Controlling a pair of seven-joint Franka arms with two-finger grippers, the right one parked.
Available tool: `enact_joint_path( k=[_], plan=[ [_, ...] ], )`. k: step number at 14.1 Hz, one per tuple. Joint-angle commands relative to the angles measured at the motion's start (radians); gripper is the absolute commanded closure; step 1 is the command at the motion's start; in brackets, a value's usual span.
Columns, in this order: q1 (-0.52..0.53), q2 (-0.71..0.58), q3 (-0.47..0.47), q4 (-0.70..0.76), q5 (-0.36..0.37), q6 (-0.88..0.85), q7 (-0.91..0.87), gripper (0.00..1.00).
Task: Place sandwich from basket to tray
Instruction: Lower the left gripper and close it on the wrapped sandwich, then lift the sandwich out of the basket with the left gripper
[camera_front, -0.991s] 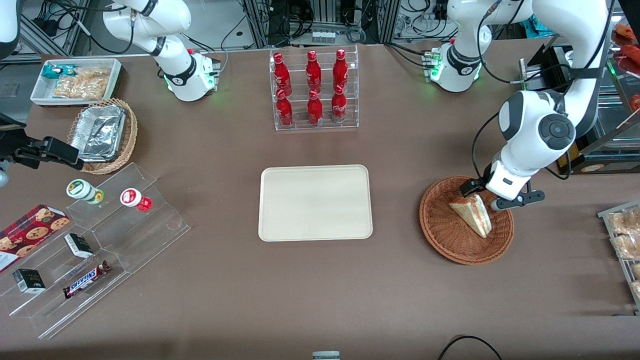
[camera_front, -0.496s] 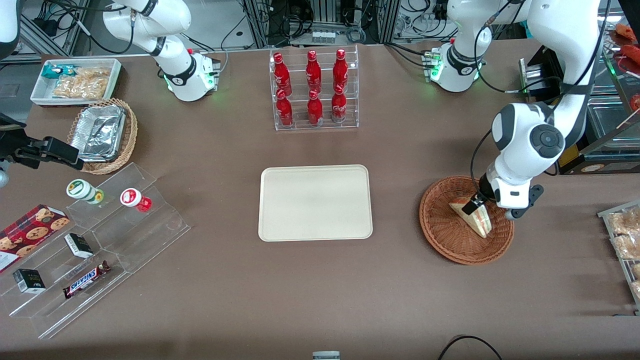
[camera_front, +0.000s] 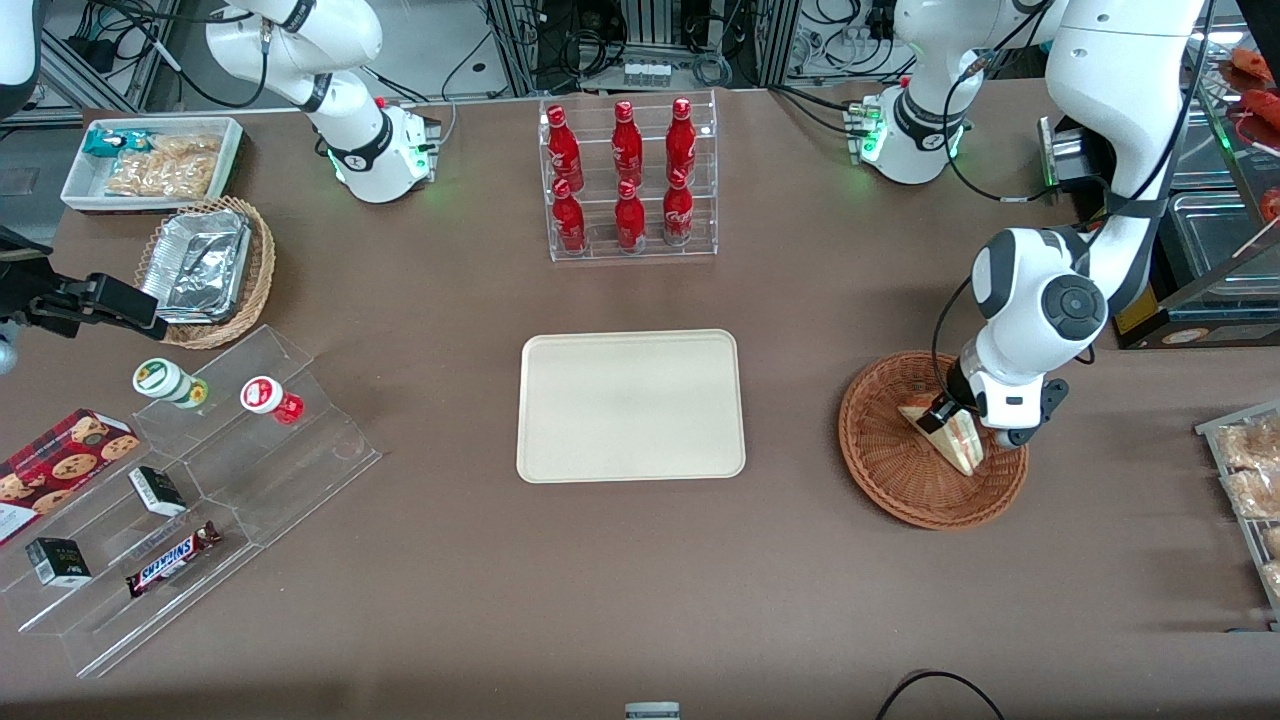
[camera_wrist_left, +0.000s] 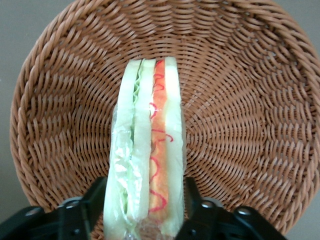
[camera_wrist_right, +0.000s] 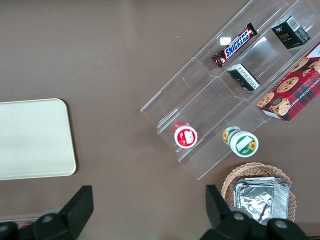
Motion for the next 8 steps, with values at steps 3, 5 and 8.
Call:
enact_joint_path(
  k=[3, 5, 8],
  plan=[
    [-0.011, -0.046, -0.002, 0.129, 0.001, -0.247, 0.055, 0.92],
    [-0.046, -0.041, -0.010, 0.205, 0.058, -0.357, 0.067, 0.91],
    [-0.146, -0.009, -0.014, 0.316, 0.104, -0.468, 0.166, 0.87]
  ],
)
